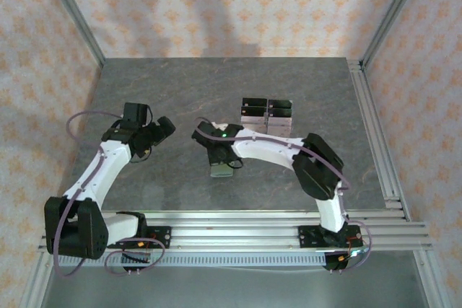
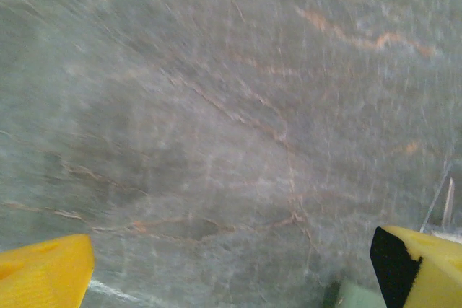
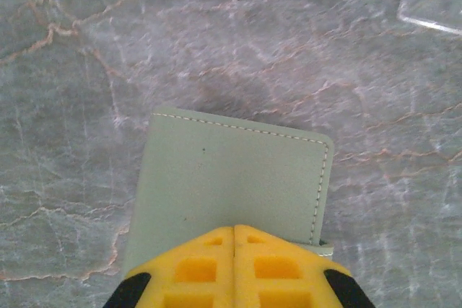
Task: Put the credit cards into the card holder
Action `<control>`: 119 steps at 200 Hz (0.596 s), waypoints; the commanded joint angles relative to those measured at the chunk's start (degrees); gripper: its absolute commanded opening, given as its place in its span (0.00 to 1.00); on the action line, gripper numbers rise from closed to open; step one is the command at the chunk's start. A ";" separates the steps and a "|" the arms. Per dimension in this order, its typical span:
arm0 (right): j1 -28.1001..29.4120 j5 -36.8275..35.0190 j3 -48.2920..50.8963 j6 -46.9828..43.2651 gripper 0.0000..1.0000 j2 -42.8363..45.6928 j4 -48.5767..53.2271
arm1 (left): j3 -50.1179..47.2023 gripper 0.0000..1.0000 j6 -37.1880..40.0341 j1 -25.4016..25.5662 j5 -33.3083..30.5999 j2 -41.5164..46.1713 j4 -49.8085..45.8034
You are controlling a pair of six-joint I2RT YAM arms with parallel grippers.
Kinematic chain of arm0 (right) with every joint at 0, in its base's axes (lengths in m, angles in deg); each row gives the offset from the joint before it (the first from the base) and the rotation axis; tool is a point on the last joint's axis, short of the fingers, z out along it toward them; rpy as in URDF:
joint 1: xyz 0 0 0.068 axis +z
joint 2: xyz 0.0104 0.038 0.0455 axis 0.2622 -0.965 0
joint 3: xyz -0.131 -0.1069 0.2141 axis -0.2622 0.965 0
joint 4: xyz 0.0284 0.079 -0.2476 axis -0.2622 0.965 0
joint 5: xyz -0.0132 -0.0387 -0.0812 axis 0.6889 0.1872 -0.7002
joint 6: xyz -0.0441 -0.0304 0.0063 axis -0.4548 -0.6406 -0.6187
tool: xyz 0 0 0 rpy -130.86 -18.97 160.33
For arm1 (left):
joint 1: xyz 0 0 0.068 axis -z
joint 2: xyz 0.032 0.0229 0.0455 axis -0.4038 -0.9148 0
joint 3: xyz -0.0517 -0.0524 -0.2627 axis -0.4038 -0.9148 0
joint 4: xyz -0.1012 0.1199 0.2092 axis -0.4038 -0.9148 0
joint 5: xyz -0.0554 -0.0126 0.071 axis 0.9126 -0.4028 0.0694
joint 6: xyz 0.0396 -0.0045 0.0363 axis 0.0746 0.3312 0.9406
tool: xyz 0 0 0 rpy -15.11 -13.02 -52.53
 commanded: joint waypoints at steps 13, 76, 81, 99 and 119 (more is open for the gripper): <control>-2.13 2.82 7.14 -1.92 0.00 6.20 -10.35 | -2.75 1.00 1.34 3.52 10.34 -2.98 7.02; -4.20 5.90 14.68 -2.46 0.00 11.37 -17.60 | -5.33 1.00 -7.61 13.12 12.83 -10.47 21.20; -4.22 6.05 14.87 -2.46 0.00 11.68 -17.78 | -5.51 1.00 -8.42 13.55 12.76 -10.92 22.27; -4.32 6.33 15.59 -2.37 0.00 12.67 -18.43 | -6.00 1.00 -10.71 14.69 12.72 -12.08 25.60; -4.28 6.60 16.04 -2.20 0.00 13.66 -19.13 | -5.84 0.99 -12.66 15.89 13.16 -13.14 28.49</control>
